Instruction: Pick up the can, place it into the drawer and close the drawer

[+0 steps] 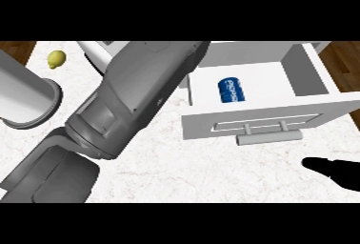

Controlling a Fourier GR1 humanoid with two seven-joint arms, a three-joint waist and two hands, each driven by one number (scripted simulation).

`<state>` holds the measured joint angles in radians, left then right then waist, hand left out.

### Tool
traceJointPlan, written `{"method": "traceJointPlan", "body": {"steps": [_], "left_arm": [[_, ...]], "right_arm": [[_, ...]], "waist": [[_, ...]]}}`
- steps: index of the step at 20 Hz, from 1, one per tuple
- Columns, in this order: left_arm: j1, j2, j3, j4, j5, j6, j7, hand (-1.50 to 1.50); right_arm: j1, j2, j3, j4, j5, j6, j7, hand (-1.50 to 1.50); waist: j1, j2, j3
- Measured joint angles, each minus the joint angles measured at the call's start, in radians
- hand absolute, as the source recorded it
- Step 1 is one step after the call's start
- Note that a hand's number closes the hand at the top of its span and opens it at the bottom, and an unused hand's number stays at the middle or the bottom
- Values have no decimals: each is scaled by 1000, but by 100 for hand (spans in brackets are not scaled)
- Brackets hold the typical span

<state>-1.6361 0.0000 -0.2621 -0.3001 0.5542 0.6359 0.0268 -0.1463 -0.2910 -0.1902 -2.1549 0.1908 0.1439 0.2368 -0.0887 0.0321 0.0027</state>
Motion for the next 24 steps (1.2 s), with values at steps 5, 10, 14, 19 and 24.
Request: {"method": "traceJointPlan", "body": {"steps": [5,10,14,19,24], "left_arm": [[-6,0,7,4,24,1,-25,-150],[-12,0,1,20,24,-2,-40,-150],[-16,1,-10,28,15,-1,-33,-150],[-14,9,2,26,9,-23,-25,-150],[-7,29,13,13,0,-31,-12,-150]], "right_arm": [[-64,-23,98,99,195,-31,-51,-150],[-131,-29,193,253,368,-76,-109,-150],[-178,-15,260,395,492,-131,-150,-150],[-249,8,315,594,631,-214,-193,-150],[-349,53,326,821,719,-320,-240,-150]], "waist": [[25,-1,-1],[47,-5,-1],[63,-10,-1],[84,-16,-1],[99,-19,-2]]}}
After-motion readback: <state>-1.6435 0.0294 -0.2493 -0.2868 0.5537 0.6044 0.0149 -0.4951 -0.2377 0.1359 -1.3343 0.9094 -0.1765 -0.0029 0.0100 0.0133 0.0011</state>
